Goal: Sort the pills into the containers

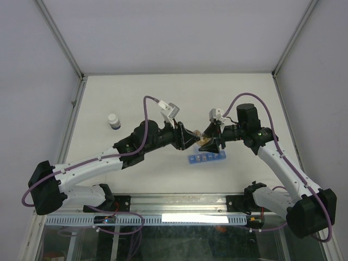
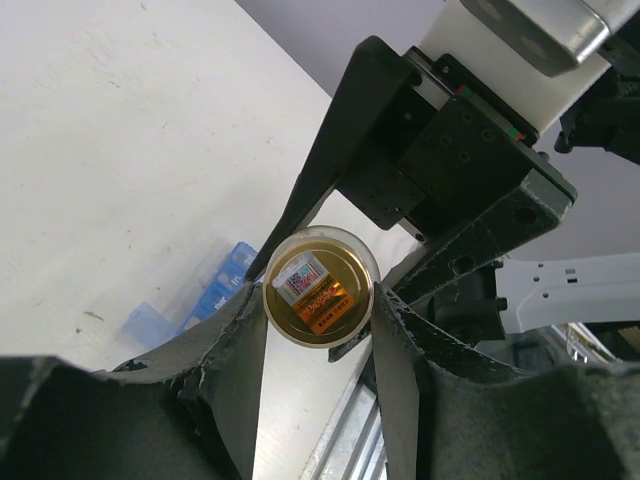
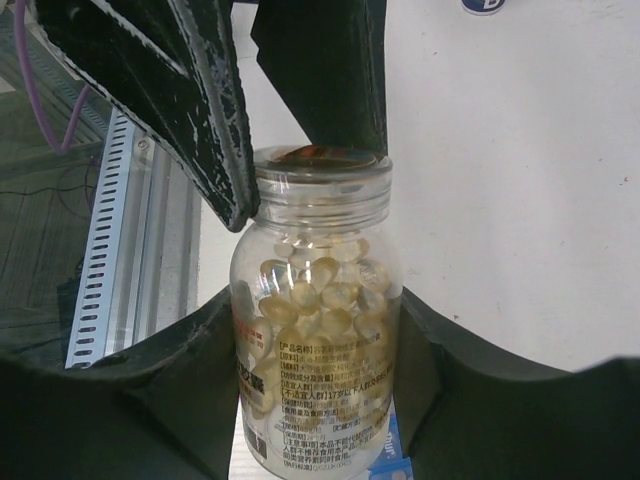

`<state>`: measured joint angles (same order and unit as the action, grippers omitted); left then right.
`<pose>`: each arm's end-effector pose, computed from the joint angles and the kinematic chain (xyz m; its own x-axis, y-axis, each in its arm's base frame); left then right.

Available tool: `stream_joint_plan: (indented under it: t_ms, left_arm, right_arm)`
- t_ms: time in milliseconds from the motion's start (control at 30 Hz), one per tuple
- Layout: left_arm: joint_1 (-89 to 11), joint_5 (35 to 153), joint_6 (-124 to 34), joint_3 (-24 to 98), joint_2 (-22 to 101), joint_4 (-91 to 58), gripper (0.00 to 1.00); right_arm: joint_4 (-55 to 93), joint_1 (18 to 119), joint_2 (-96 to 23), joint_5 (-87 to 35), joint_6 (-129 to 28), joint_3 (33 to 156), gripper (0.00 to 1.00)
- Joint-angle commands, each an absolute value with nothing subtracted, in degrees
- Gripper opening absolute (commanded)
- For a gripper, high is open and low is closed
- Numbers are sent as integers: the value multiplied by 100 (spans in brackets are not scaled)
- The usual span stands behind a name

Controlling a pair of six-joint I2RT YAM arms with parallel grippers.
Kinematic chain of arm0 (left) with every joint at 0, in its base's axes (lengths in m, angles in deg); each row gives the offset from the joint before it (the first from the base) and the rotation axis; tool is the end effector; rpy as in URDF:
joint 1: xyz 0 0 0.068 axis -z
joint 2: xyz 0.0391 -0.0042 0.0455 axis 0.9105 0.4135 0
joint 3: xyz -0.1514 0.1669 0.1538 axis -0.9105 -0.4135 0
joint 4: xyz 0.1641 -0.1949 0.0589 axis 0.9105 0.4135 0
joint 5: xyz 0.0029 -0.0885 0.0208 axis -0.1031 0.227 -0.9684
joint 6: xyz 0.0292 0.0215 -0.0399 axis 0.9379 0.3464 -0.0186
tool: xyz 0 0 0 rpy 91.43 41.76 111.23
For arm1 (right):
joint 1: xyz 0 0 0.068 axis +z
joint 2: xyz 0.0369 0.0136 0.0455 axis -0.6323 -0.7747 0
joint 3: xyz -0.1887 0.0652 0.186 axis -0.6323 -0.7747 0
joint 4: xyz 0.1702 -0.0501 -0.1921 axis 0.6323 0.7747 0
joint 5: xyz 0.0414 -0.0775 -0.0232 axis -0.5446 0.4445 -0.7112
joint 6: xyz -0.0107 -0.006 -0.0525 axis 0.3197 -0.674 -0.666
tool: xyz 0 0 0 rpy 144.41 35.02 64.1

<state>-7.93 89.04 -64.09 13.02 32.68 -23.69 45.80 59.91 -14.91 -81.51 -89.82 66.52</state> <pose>0.1485 -0.2385 0.3120 -0.5239 -0.1131 -0.8443 0.7061 0.4967 -0.5047 0.1845 0.1035 0.2937 -0.0591 -0.2848 -0.9568 -0.9981 0.0343 0.0514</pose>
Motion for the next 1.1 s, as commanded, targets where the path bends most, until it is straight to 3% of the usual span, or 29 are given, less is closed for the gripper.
stream_joint_plan:
  t_ms: [0, 433, 633, 733, 867, 933, 1067]
  left_arm:
    - [-713, 9922, -6111, 1307, 3339, -2944, 23]
    - [-909, 12486, -2857, 1287, 3893, -2572, 21]
    - [-1535, 13730, -1748, 1444, 4045, -2462, 23]
    - [-1825, 13869, -1969, 1398, 3990, -2956, 37]
    - [-1881, 13116, -2675, 955, 3702, -4185, 72]
    - [-1879, 12715, -3098, 685, 3527, -4697, 95]
    - [-1876, 12221, -3719, 37, 3116, -5612, 99]
  right_arm:
    - [4303, 5966, -1428, -8326, -9040, 6859, 0]
    - [4312, 5952, -1375, -8367, -9030, 6864, 0]
    - [4314, 5944, -1357, -8392, -9031, 6863, 0]
    - [4314, 5944, -1366, -8409, -9027, 6859, 0]
    - [4320, 5944, -1366, -8400, -9040, 6851, 0]
    - [4336, 5944, -1366, -8405, -9056, 6861, 0]
    - [4347, 5944, -1385, -8418, -9066, 6866, 0]
